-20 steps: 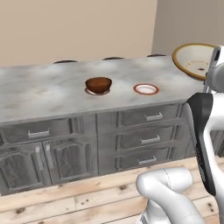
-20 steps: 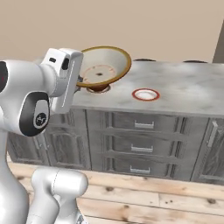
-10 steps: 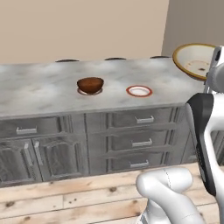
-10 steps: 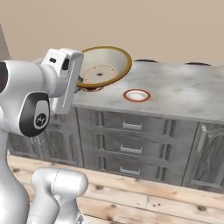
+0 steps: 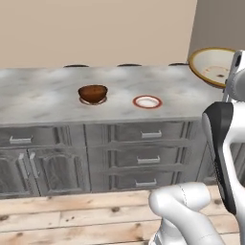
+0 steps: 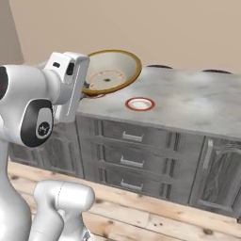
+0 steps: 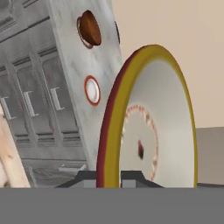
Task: Move the bowls from the cabinet to the plates on the dining table.
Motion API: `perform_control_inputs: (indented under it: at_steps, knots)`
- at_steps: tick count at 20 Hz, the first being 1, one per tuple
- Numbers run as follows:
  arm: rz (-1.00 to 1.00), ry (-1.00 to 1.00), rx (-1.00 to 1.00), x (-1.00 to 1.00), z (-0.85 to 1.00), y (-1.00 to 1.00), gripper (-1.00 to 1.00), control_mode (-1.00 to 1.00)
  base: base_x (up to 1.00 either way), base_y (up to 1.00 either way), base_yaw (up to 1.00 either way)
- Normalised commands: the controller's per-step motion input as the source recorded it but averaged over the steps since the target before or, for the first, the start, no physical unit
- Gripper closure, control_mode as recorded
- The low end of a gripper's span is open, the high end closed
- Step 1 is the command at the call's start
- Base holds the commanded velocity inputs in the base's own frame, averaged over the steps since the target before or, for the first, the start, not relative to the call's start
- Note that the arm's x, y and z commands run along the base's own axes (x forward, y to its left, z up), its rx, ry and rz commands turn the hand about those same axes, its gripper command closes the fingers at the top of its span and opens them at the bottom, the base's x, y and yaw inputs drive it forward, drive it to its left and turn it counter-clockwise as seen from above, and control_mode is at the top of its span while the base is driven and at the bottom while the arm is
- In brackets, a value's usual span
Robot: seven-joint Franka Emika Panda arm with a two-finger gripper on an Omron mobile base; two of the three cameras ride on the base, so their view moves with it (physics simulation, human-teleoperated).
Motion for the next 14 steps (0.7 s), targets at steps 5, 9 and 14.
perform_control_inputs:
  at_steps: [5,9,14]
  knots:
    - [0.00,0.00,0.00,0.00,0.00,0.00,1.00,1.00,0.38,-0.56,0.16]
    - [0.00,0.00,0.00,0.00,0.00,0.00,1.00,1.00,0.47,-0.47,0.15]
    - [0.00,0.00,0.00,0.00,0.00,0.00,1.00,1.00,0.52,-0.39,0.13]
